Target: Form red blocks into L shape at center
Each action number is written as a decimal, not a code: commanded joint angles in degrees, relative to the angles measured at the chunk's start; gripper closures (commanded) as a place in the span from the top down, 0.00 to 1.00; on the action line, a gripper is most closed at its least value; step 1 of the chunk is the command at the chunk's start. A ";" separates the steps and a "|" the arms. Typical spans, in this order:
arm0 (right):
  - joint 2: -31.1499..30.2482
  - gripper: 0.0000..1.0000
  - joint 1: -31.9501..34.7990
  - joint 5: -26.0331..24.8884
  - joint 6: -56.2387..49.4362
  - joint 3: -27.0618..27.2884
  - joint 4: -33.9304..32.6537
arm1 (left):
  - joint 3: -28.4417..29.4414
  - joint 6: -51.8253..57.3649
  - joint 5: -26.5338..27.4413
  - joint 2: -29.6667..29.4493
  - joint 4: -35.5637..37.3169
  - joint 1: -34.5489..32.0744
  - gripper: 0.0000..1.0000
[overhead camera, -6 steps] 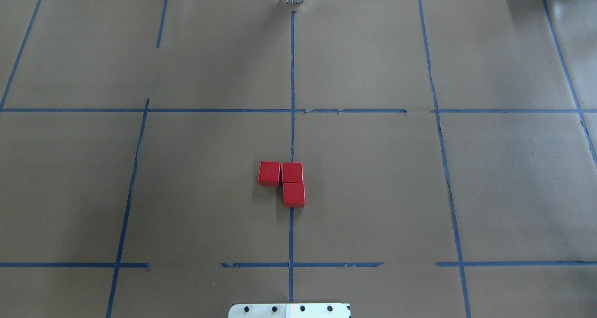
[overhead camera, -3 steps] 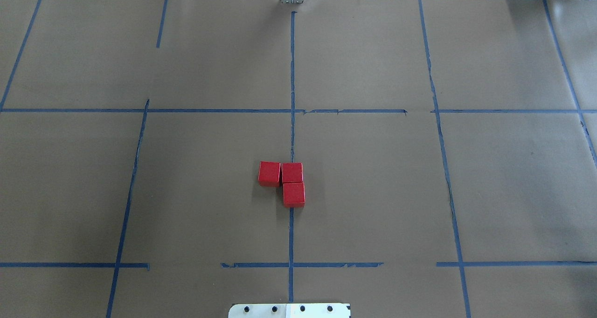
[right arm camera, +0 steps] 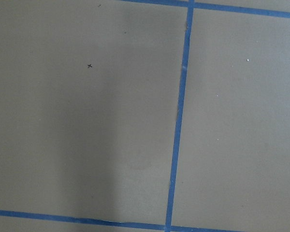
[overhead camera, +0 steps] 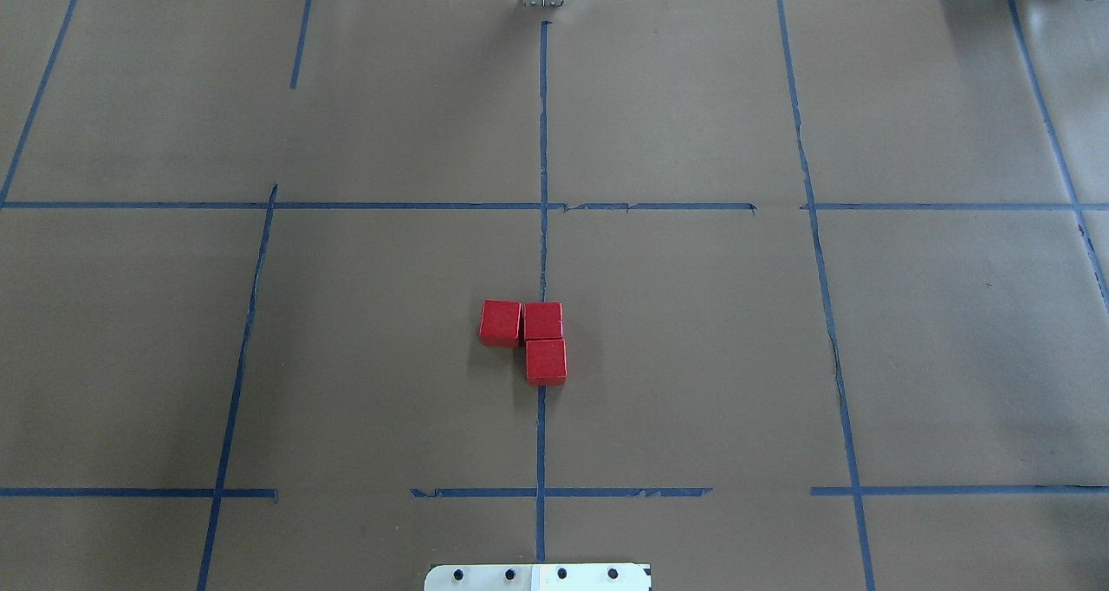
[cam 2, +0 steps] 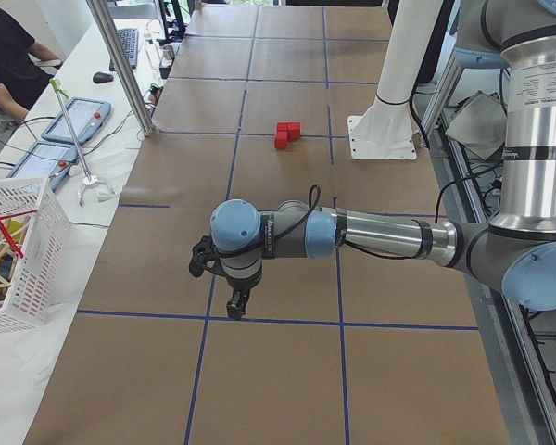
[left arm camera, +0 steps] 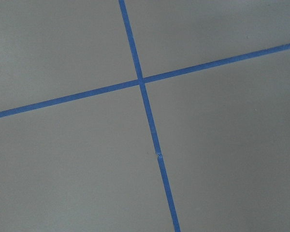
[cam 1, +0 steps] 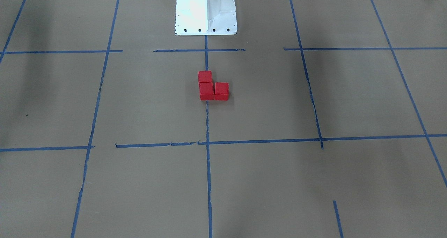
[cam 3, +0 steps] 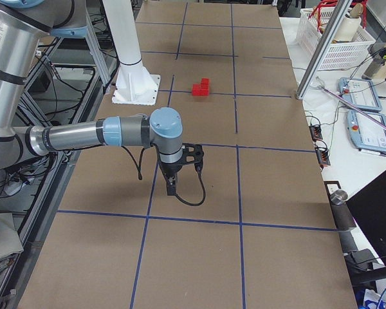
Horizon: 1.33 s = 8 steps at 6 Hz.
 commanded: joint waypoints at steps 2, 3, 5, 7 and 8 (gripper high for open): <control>-1.16 1.00 3.89 0.09 -8.05 -4.14 0.00 | -0.88 -4.48 0.01 -0.52 2.41 -0.19 1.00; -1.16 1.00 4.34 0.44 -8.33 -4.33 0.00 | -0.96 -3.96 0.01 0.70 2.15 -0.19 1.00; -1.77 1.00 4.78 2.81 -8.60 -3.98 0.09 | -0.97 -4.39 0.01 4.14 -4.52 -0.11 1.00; -1.77 1.00 4.78 2.81 -8.78 -3.72 0.18 | -1.76 -4.30 0.01 4.14 -4.88 -0.02 1.00; -1.68 1.00 4.78 2.73 -9.04 -3.89 0.18 | -1.58 -4.22 0.01 4.14 -4.98 -0.02 1.00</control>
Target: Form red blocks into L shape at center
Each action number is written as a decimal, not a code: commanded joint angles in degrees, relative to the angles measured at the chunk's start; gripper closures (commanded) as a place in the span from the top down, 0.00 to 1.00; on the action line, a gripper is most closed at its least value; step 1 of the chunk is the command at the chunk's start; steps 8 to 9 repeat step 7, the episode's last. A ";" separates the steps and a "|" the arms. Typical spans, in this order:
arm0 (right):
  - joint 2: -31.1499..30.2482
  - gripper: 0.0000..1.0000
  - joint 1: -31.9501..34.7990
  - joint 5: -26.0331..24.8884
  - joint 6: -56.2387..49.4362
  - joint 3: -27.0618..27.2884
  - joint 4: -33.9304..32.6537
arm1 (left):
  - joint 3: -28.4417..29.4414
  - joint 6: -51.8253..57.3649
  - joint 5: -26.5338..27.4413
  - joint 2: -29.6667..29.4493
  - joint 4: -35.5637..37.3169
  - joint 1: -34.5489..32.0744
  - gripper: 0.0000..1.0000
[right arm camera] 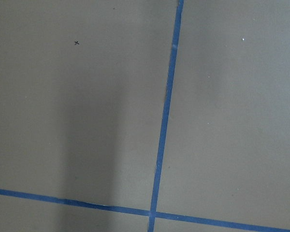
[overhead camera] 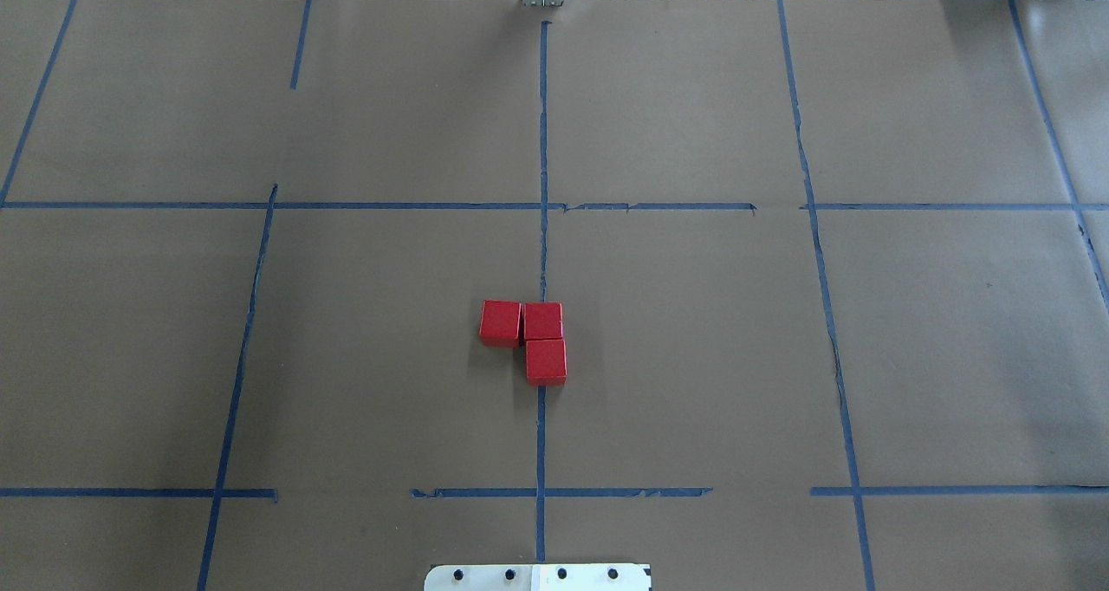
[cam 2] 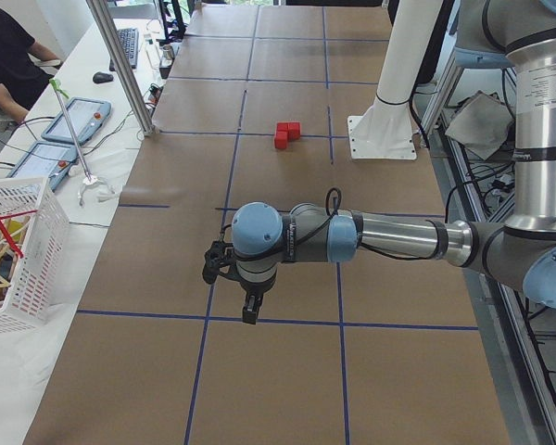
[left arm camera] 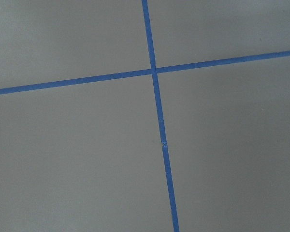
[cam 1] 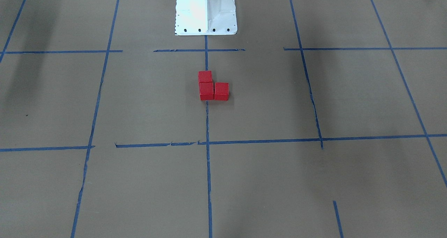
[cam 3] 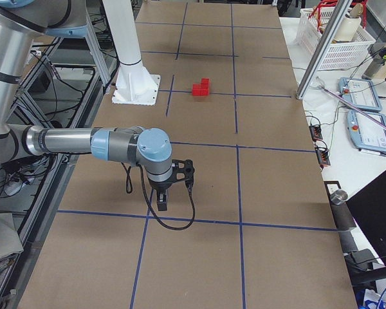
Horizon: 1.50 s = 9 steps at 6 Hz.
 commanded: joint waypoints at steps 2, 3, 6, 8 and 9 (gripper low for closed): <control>0.30 1.00 0.09 -0.03 -0.46 0.47 0.03 | -0.02 -0.01 0.07 0.37 -0.14 0.01 1.00; 0.65 1.00 0.09 -0.12 -0.55 0.13 0.03 | 0.15 -0.01 0.16 -0.06 -0.14 0.01 1.00; 0.65 1.00 0.09 -0.47 -0.64 -0.05 0.03 | 2.00 -0.18 3.13 -2.00 -0.23 1.24 1.00; 0.57 1.00 0.09 -0.55 -0.64 -0.14 0.03 | 1.57 -0.18 3.06 -2.00 -0.23 1.24 1.00; 0.57 1.00 0.09 -0.55 -0.64 -0.14 0.03 | 1.57 -0.18 3.06 -2.00 -0.23 1.24 1.00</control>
